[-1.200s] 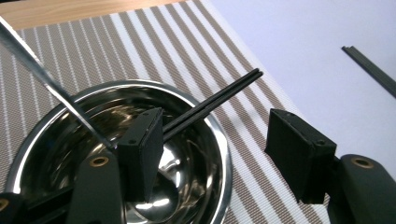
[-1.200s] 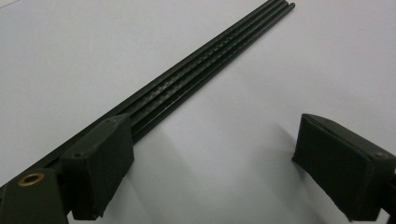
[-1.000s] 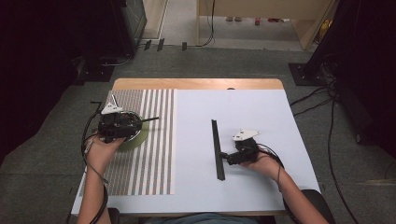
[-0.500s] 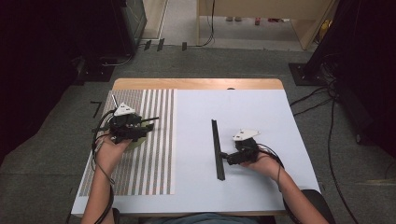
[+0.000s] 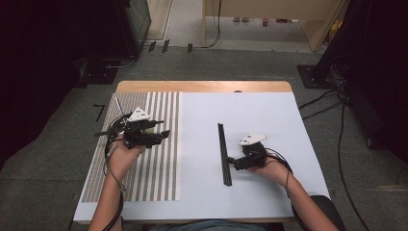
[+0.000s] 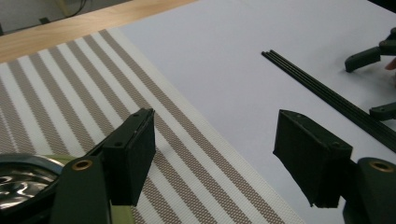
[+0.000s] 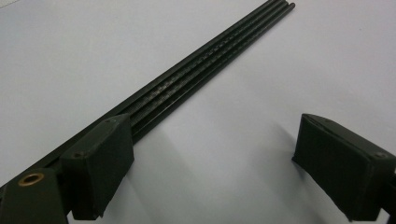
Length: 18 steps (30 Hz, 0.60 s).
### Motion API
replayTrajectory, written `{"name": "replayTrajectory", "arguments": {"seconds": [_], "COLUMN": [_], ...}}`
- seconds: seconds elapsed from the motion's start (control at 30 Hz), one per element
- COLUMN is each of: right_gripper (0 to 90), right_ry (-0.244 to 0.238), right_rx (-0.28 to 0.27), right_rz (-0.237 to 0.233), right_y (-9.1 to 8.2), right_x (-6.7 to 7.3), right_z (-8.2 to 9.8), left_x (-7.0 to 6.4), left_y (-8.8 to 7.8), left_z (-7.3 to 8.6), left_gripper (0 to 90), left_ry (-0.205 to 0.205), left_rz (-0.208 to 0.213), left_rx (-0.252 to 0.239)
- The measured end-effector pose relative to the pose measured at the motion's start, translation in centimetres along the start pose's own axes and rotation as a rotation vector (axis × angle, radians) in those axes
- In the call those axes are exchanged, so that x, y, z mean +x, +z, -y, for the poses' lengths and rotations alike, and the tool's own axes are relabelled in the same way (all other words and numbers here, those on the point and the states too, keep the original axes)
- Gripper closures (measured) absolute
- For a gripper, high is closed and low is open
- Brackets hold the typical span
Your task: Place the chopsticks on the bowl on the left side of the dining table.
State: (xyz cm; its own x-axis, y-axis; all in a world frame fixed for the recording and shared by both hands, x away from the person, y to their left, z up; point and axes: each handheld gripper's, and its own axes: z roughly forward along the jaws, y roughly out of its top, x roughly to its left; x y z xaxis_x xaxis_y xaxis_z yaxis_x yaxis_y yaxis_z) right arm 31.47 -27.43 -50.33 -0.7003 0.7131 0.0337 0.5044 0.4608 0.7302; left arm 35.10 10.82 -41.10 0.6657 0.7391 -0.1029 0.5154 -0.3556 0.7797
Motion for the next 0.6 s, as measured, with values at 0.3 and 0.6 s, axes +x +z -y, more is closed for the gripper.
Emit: {"name": "replayTrajectory", "arguments": {"seconds": [0.3, 0.6], "right_gripper": [11.4, 11.4], "right_ry": [0.000, -0.001], "right_rx": [0.000, 0.000], "right_rz": [0.000, 0.000], "right_y": [0.0, 0.0], "right_x": [0.0, 0.0], "right_z": [0.0, 0.0], "left_x": [-1.4, -2.7], "left_y": [1.4, 2.5], "left_z": [0.1, 0.2], "left_gripper": [27.2, 25.6], "left_ry": [0.035, 0.072], "left_rz": [0.031, 0.062], "left_rx": [0.004, 0.006]}}
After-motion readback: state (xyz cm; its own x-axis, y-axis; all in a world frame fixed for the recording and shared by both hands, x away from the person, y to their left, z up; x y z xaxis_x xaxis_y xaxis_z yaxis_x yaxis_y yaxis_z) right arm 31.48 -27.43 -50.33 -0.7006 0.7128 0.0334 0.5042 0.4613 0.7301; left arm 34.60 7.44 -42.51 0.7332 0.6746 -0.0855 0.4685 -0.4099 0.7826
